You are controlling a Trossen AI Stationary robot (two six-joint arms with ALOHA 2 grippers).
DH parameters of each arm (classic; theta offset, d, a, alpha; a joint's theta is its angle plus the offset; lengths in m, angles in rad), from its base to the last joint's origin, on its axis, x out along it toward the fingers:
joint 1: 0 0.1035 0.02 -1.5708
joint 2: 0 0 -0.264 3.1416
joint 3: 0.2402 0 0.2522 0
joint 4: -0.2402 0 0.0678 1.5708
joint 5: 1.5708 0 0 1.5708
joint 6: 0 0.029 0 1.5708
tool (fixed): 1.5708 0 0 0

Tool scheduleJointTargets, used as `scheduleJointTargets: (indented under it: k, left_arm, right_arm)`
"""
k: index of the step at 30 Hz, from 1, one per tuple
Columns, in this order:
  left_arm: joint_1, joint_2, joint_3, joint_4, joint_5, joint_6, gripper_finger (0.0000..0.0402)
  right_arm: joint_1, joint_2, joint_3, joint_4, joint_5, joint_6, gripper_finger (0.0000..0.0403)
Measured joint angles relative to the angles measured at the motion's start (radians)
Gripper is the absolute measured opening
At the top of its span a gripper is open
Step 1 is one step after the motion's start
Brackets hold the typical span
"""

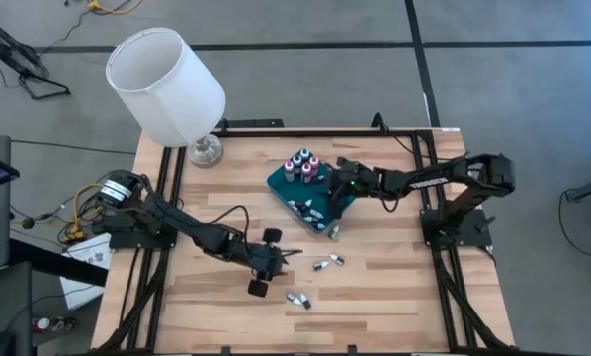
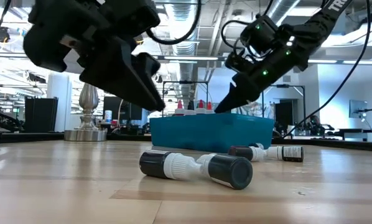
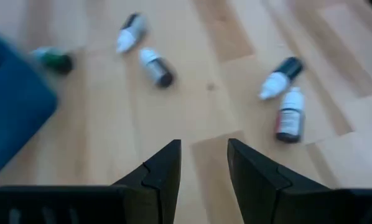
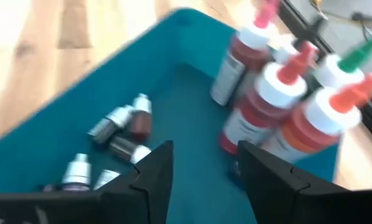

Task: Pick & Place food coloring
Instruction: Put the small red food coloring bottle into the blue bin

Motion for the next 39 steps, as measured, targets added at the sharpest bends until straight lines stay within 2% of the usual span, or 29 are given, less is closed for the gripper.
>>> scheduleJointTargets:
  k: [5, 12, 18, 24, 31, 39]
  left_arm:
    - [-0.004, 0.109, -0.001, 0.207, 0.137, 0.095, 0.0126]
    - [-0.004, 0.244, -0.001, 0.465, 0.333, 0.089, 0.0126]
    - [-0.005, 0.284, -0.001, 0.538, 0.338, 0.056, 0.0126]
    - [-0.016, 0.391, -0.002, 0.659, 0.339, 0.009, 0.0126]
    - [-0.015, 0.404, -0.002, 0.668, 0.338, -0.008, 0.0126]
    - [-0.015, 0.403, -0.001, 0.642, 0.331, 0.009, 0.0111]
  right_arm:
    - [0.062, -0.028, 0.0, -0.014, 0.001, -0.041, 0.0176]
    - [0.156, -0.14, 0.0, -0.059, 0.009, -0.062, 0.0165]
    - [0.244, -0.236, 0.0, -0.119, 0.011, -0.061, 0.0154]
    - [0.318, -0.286, 0.0, -0.13, 0.023, -0.08, 0.0143]
    - [0.384, -0.323, 0.0, -0.147, 0.095, -0.098, 0.0132]
    - [0.416, -0.337, 0.0, -0.155, 0.098, -0.097, 0.0127]
